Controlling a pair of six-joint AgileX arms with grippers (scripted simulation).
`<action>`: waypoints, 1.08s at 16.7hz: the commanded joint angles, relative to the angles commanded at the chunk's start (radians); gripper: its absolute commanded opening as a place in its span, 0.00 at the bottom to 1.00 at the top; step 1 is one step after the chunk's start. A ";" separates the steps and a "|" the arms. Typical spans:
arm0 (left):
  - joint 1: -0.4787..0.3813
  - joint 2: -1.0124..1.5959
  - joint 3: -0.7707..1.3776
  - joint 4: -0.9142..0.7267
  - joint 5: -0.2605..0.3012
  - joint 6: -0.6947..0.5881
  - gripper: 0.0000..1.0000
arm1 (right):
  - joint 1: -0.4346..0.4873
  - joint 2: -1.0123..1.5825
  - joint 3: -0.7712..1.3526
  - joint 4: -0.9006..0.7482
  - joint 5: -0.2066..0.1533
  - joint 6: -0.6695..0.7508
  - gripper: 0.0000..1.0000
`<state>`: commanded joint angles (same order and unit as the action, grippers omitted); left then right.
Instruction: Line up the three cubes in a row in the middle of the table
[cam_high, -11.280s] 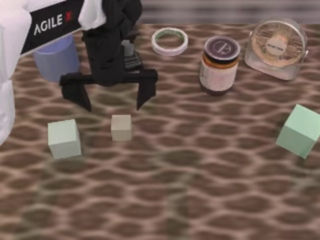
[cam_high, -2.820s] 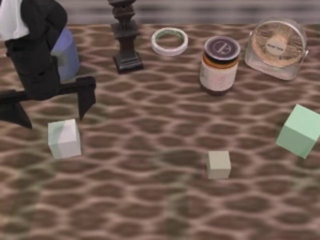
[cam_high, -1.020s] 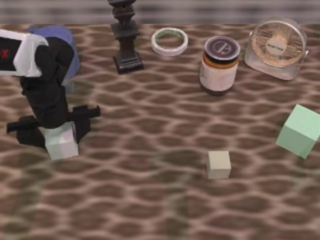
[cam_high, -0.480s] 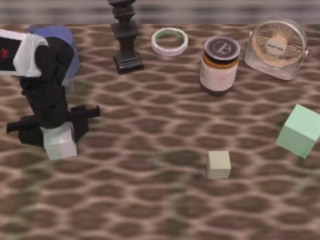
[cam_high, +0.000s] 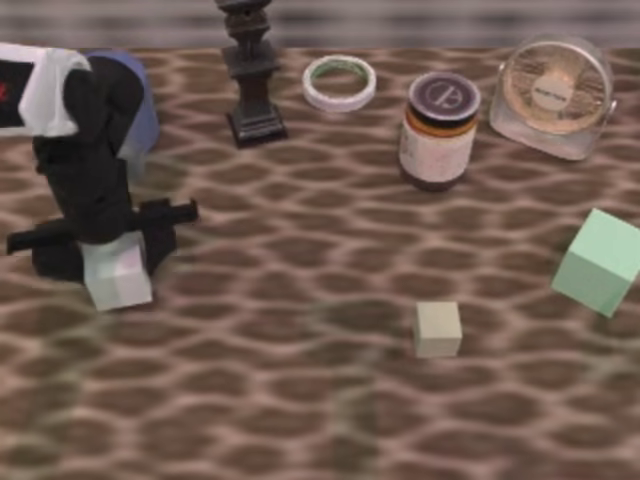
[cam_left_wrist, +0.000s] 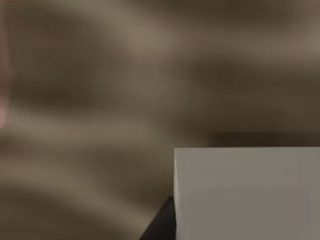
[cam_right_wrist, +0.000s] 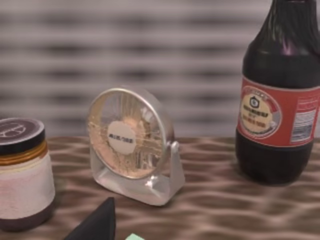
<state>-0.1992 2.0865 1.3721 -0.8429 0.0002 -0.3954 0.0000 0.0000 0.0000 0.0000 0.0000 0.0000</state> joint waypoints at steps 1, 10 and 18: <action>0.002 -0.015 0.019 -0.037 0.000 0.000 0.00 | 0.000 0.000 0.000 0.000 0.000 0.000 1.00; 0.007 -0.076 0.093 -0.171 -0.005 -0.003 0.00 | 0.000 0.000 0.000 0.000 0.000 0.000 1.00; -0.370 0.079 0.374 -0.306 -0.002 -0.230 0.00 | 0.000 0.000 0.000 0.000 0.000 0.000 1.00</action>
<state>-0.5696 2.1653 1.7464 -1.1492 -0.0013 -0.6252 0.0000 0.0000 0.0000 0.0000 0.0000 0.0000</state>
